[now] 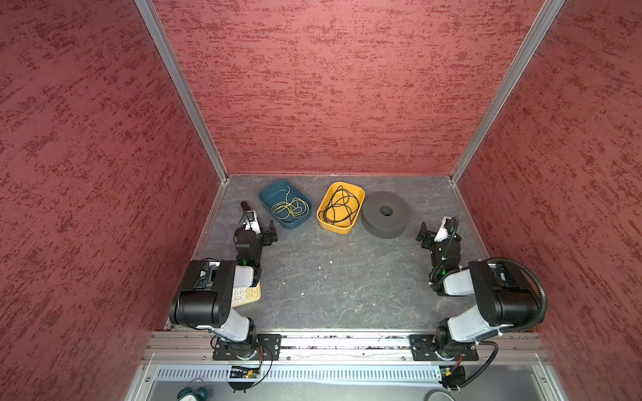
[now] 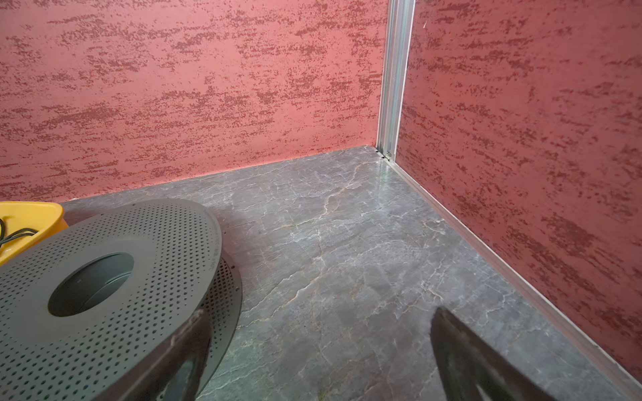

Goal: Wrap the cables

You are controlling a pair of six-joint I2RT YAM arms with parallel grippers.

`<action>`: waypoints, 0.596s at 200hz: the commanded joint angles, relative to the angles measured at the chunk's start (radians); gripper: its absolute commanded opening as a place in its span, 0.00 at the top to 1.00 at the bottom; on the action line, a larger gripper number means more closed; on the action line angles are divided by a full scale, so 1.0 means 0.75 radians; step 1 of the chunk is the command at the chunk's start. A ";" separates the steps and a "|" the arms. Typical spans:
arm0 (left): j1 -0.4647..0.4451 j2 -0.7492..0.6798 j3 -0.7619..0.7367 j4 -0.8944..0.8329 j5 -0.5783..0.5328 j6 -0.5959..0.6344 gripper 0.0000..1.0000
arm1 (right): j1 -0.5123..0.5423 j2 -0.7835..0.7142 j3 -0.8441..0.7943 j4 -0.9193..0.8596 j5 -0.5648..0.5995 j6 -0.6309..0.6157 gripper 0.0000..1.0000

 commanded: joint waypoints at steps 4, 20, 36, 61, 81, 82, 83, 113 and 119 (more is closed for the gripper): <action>0.014 -0.002 0.022 -0.018 0.025 -0.005 0.01 | 0.008 -0.005 0.021 0.019 -0.013 -0.025 0.01; 0.013 -0.001 0.022 -0.018 0.025 -0.007 0.01 | 0.010 -0.004 0.022 0.016 -0.014 -0.025 0.01; 0.013 -0.002 0.022 -0.018 0.025 -0.005 0.01 | 0.009 -0.003 0.021 0.016 -0.013 -0.025 0.01; 0.015 -0.002 0.022 -0.020 0.028 -0.008 0.01 | 0.010 -0.003 0.023 0.015 -0.014 -0.025 0.01; 0.017 -0.002 0.022 -0.020 0.028 -0.008 0.00 | 0.008 -0.006 0.019 0.019 -0.014 -0.028 0.01; 0.016 -0.001 0.022 -0.020 0.028 -0.009 0.00 | 0.009 -0.006 0.019 0.020 -0.014 -0.026 0.01; 0.015 -0.002 0.022 -0.020 0.028 -0.008 0.01 | 0.008 -0.006 0.020 0.020 -0.014 -0.027 0.01; 0.017 -0.001 0.022 -0.020 0.027 -0.005 0.01 | 0.008 -0.004 0.016 0.029 0.025 -0.011 0.01; 0.015 -0.002 0.023 -0.020 0.027 -0.007 0.01 | 0.010 -0.003 0.016 0.029 0.024 -0.011 0.01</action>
